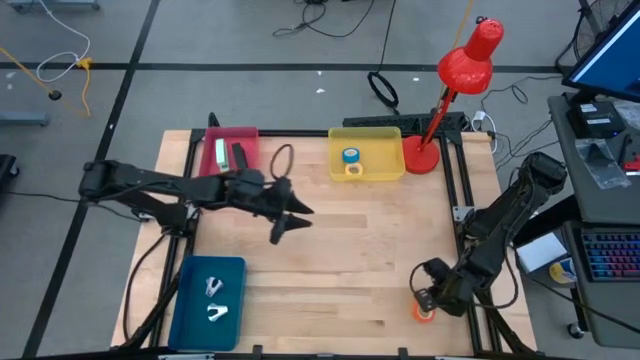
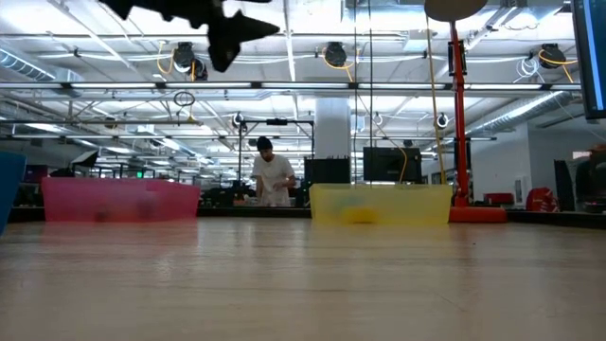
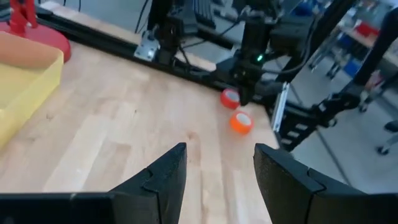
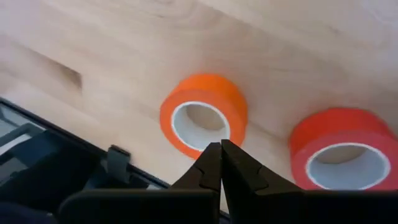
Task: Pick and place Stapler, Stapler remover, tape
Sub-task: Put the orange tape into the yellow bin
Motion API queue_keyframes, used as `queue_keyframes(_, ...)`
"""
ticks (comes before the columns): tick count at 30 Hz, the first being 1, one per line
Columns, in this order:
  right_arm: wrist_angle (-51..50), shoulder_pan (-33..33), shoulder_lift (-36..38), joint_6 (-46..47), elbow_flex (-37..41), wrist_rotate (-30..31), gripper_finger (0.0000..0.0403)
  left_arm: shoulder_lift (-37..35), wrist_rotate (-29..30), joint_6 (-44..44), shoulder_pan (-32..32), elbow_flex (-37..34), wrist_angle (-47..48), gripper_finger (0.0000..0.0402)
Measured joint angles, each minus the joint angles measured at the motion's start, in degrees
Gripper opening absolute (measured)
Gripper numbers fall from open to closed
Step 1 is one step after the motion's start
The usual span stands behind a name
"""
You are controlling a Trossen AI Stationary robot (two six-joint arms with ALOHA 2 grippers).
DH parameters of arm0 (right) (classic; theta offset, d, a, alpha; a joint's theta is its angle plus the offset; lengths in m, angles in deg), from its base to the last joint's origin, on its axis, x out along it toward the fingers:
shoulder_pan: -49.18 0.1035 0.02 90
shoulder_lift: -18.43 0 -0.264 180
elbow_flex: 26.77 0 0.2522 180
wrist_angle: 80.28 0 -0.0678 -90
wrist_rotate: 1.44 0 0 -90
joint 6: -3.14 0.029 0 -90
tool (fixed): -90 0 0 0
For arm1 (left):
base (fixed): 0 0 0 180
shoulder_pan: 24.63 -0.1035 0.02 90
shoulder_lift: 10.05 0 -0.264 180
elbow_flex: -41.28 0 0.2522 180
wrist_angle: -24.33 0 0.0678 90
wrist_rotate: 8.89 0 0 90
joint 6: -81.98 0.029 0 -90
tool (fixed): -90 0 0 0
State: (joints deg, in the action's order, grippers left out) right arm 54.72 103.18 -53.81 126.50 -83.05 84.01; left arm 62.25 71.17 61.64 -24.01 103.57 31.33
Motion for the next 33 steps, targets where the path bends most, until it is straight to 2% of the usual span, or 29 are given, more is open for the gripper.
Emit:
queue_keyframes(7,-0.5,-0.6,0.0,-2.0,0.0,0.3,0.0000,-7.7,1.3,-0.5,0.2,-7.6,-0.8,0.0186)
queue_keyframes(14,-0.3,-0.7,0.0,-2.9,0.0,0.0,0.0008,-9.7,1.4,0.1,0.2,-9.0,-1.0,0.0186)
queue_keyframes(28,-0.3,-0.7,0.0,-4.3,0.0,0.2,0.0136,-9.7,1.4,-1.2,0.2,-9.0,-0.7,0.0186)
queue_keyframes(33,-0.3,-0.7,0.0,-5.9,0.0,0.2,0.0164,-9.7,1.4,-1.2,0.2,-9.0,-0.7,0.0186)
